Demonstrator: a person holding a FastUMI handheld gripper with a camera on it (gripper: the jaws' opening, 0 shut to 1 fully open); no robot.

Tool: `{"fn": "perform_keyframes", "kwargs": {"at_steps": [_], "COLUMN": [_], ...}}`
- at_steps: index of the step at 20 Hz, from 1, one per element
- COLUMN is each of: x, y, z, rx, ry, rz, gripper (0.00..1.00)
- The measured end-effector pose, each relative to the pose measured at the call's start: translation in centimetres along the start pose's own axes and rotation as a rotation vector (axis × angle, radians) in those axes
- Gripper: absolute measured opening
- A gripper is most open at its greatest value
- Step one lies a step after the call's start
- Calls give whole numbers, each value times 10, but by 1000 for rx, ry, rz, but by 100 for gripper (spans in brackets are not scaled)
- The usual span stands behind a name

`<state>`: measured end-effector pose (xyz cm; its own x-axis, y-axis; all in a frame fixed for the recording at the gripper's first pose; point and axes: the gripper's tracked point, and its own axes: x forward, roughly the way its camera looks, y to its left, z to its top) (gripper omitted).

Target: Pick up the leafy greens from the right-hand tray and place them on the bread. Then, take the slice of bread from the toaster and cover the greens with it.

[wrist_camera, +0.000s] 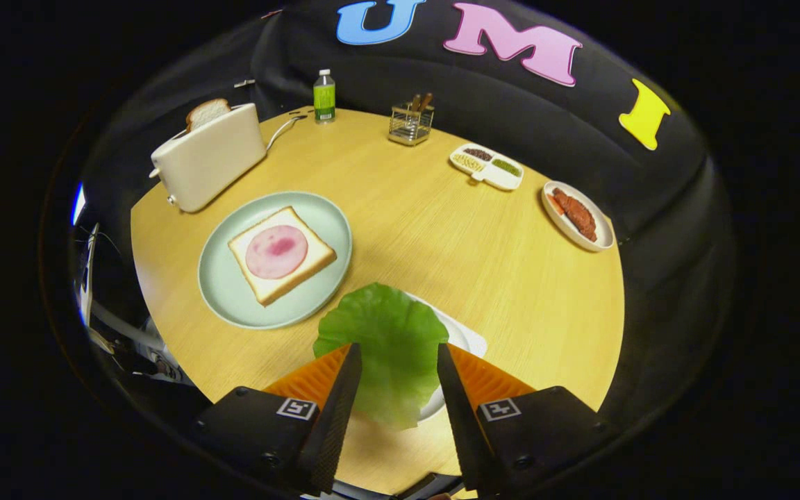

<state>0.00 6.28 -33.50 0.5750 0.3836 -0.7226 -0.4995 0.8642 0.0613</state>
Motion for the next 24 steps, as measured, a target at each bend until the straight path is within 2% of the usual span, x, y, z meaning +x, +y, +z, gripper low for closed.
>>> {"fn": "perform_keyframes", "kwargs": {"at_steps": [2,7,10,12,14,15,16,17,19,24], "x": [13,34,35,30,35,34,33,32,29,-2], "y": [1,5,10,12,11,10,11,11,10,3], "z": [-10,-37,-40,-41,-41,-40,-40,-42,-39,-6], "rx": [5,10,13,35,81,92,98,102,107,101], "ry": [39,117,128,130,114,99,91,83,85,-15], "rz": [11,19,43,63,62,57,55,54,51,35], "gripper": [63,56,44,43,34,26,12,9,6,6]}}
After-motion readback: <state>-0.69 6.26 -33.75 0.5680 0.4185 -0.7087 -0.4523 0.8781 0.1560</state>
